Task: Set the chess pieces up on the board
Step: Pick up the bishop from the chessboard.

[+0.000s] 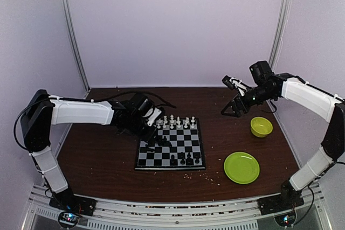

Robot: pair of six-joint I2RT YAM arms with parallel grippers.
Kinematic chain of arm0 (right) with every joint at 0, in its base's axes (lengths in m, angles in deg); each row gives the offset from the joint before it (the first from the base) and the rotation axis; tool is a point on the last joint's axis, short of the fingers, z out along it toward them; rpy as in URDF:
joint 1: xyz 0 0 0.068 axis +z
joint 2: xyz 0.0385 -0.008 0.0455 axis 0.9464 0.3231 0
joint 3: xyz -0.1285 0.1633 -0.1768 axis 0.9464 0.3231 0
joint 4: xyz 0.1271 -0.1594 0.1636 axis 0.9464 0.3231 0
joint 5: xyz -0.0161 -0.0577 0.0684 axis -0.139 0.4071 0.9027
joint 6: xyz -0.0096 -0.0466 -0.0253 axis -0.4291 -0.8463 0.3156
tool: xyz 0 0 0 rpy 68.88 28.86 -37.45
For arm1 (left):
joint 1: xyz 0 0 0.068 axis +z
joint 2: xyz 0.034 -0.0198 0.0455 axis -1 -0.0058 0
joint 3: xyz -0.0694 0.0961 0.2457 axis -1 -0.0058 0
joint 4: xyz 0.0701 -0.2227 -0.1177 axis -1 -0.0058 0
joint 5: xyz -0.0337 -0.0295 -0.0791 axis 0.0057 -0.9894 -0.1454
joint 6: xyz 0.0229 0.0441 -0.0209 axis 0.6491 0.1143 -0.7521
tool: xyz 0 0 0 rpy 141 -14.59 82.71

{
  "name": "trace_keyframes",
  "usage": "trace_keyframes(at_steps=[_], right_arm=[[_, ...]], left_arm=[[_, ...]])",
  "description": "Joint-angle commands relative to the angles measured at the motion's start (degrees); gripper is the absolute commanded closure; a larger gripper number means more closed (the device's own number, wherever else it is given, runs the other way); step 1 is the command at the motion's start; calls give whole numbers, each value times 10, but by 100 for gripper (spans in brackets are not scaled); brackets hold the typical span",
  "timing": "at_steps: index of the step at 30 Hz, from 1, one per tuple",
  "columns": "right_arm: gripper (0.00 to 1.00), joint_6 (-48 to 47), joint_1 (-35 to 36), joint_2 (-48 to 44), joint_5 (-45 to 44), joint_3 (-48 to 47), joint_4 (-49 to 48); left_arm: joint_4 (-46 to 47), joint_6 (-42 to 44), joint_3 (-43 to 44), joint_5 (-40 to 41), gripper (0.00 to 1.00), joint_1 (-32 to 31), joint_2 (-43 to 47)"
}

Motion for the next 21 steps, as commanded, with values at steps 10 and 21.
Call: trace_keyframes(at_steps=[10,21], right_arm=[[24,-20,-2,14,16,-9,19],[28,-27,-2,25,21,-13,28]], left_arm=[[17,4,49,-58,74,0,-48],[4,9,65,-65,84,0,-78]])
